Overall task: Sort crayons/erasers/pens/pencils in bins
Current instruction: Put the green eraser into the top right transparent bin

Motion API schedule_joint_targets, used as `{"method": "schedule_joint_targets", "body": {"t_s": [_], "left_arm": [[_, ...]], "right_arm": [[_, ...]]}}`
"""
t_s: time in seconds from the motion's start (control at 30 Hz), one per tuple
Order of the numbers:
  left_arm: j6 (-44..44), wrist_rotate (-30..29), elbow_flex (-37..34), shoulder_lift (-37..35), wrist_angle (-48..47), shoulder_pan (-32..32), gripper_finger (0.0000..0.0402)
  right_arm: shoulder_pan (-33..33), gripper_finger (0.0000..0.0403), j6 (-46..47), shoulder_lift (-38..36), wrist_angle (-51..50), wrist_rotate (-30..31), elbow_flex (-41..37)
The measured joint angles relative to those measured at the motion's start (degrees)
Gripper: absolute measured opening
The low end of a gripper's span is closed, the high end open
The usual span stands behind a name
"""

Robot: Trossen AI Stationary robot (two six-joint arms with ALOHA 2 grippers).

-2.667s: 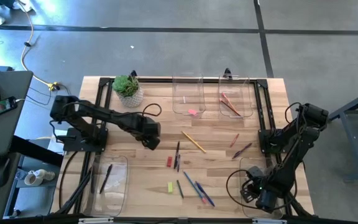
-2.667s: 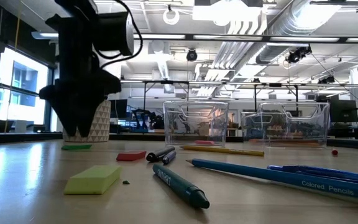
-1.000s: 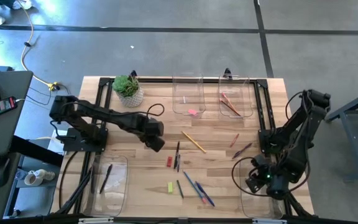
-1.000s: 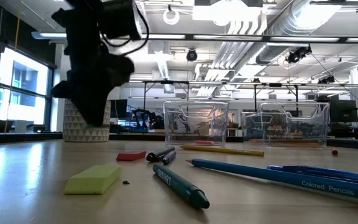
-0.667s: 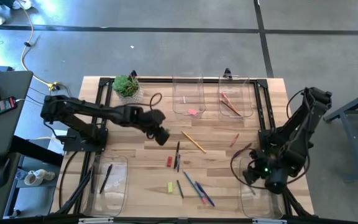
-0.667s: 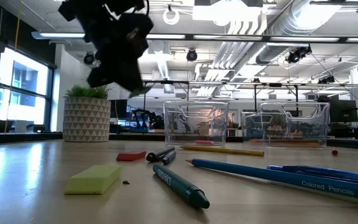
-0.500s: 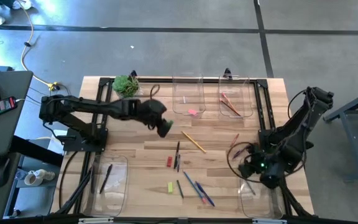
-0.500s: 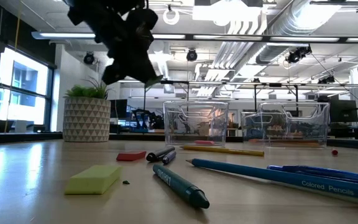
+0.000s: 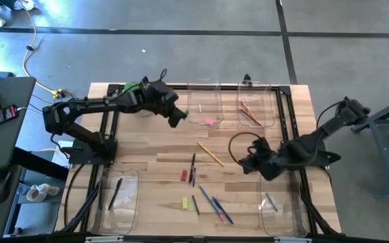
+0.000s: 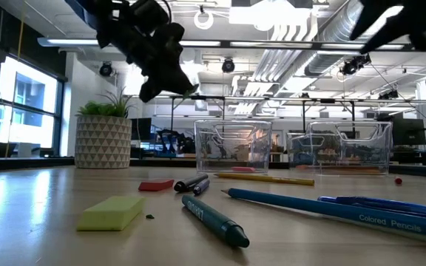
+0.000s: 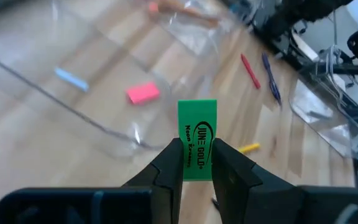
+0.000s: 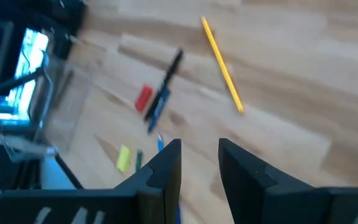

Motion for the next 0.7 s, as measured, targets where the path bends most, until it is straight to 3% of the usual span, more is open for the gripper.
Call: {"method": "schedule_joint_targets", "body": {"t_s": [0.37, 0.7], "left_arm": [[10.5, -0.5, 9.4, 2.3, -1.0, 5.7, 0.0058], [13.7, 0.1, 15.0, 15.0, -6.7, 7.1, 0.0058]], "right_arm": [[-14.0, 0.0099, -20.6, 0.0, 12.4, 1.4, 0.0], [-20.9, 0.0099, -30.8, 0.1, 21.4, 1.2, 0.0]]}}
